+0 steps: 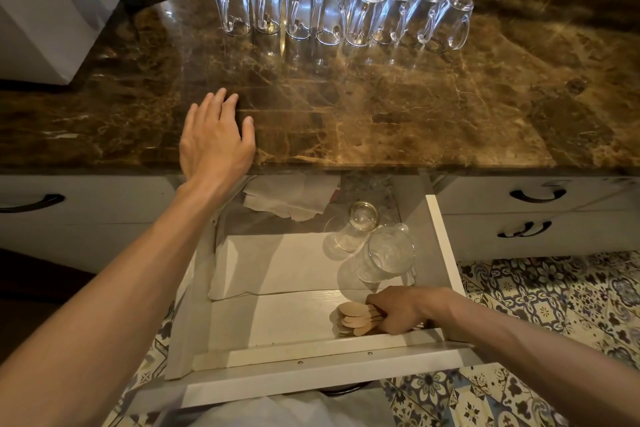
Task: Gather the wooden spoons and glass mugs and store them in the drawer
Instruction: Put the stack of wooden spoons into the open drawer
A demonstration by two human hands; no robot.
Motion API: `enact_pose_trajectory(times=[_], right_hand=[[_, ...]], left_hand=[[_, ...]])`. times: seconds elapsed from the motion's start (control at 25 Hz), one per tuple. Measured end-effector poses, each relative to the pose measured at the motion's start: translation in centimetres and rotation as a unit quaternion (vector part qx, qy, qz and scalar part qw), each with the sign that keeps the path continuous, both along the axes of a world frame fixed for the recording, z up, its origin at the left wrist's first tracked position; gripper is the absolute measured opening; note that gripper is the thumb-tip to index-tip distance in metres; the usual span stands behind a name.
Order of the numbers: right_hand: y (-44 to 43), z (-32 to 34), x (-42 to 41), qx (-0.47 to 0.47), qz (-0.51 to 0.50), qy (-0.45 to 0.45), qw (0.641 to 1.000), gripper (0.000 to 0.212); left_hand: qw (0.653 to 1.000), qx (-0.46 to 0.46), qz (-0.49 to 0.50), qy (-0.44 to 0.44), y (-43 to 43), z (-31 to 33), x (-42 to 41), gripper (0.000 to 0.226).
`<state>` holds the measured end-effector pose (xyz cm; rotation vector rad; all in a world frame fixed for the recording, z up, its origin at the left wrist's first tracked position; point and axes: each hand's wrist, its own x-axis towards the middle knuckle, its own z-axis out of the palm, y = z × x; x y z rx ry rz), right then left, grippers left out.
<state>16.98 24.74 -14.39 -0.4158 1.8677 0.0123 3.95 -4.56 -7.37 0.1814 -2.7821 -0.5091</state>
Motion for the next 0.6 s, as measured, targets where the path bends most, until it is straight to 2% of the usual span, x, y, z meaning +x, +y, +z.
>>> enact_pose_trajectory(times=[0.4,0.6], right_hand=[[0.1,2.0,0.2,-0.041,0.001,0.024,0.999,0.025],[0.4,2.6,0.2,-0.047,0.028,0.059,0.997,0.008]], left_hand=[[1.000,0.001,-0.001,-0.003,0.1,0.3,0.2,0.051],[1.000,0.000,0.000,-0.004,0.1,0.5,0.3,0.051]])
